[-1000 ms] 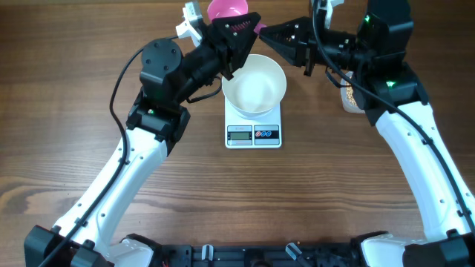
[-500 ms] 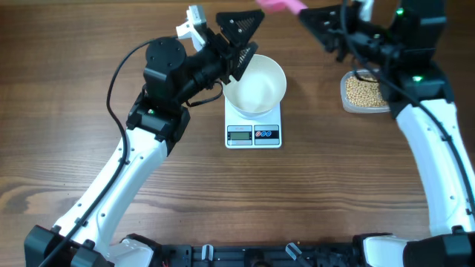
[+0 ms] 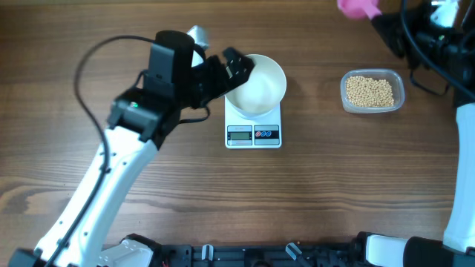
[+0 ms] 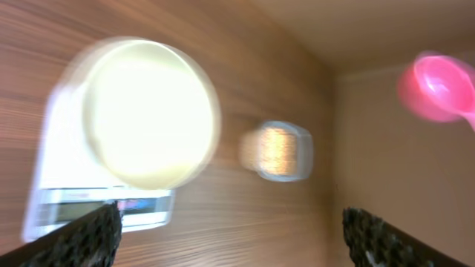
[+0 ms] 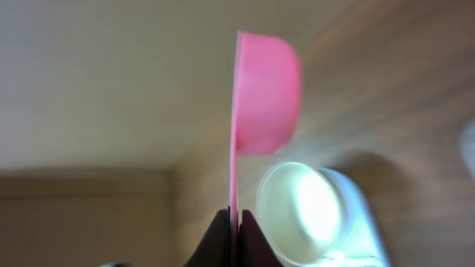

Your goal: Scoop item into bowl and weigh 150g on scale

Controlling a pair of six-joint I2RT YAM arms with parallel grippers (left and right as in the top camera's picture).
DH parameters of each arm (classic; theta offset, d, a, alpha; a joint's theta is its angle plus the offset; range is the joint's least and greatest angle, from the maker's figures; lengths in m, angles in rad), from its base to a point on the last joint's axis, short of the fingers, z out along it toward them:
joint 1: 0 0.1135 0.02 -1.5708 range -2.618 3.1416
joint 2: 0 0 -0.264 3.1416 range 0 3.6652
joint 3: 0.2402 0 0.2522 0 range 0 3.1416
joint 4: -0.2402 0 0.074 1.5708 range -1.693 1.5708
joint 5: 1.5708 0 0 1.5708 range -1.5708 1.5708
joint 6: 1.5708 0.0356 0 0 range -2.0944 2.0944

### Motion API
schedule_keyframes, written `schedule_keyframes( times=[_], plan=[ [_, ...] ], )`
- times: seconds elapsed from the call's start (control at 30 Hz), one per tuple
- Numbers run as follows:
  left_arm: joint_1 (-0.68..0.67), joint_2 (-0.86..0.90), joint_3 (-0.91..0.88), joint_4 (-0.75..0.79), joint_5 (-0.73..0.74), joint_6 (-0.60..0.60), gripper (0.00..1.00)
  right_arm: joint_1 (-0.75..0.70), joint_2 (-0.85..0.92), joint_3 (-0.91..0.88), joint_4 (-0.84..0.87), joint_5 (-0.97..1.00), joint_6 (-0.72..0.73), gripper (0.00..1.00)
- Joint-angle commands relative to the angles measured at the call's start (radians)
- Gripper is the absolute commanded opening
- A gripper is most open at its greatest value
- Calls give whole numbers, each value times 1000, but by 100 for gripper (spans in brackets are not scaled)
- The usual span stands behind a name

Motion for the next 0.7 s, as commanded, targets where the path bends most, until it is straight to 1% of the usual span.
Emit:
schedule_keyframes(
  times=[0.0, 0.07, 0.2, 0.27, 0.3, 0.4, 0.43, 0.5, 0.53, 0.57, 0.6, 0.67],
  plan=[
    [4, -31, 111, -158, -277, 220, 100, 0, 3, 34, -114, 195, -198, 5],
    [3, -32, 111, -183, -218, 219, 100, 0, 4, 34, -188, 260, -245, 4],
    [1, -30, 111, -276, -73, 215, 100, 0, 4, 34, -323, 443, -248, 4],
    [-9, -22, 111, -317, -72, 216, 88, 0, 4, 34, -373, 484, -248, 4],
    [-14, -18, 111, -331, -76, 216, 81, 0, 4, 34, -391, 488, -249, 4],
    [-52, 8, 111, -392, -111, 216, 68, 0, 4, 31, -420, 524, -259, 4],
    [-66, 16, 111, -404, -126, 216, 66, 0, 4, 31, -418, 539, -290, 4],
    [-93, 36, 111, -420, -159, 216, 66, 0, 5, 31, -407, 578, -371, 4],
    [-104, 45, 111, -418, -163, 216, 70, 0, 5, 31, -402, 594, -397, 4],
    [-110, 52, 111, -416, -163, 215, 70, 0, 6, 31, -398, 601, -413, 4],
    [-115, 59, 111, -418, -163, 216, 70, 0, 6, 31, -393, 603, -444, 4],
    [-121, 63, 111, -418, -162, 215, 65, 0, 6, 31, -381, 602, -512, 4]
  ],
)
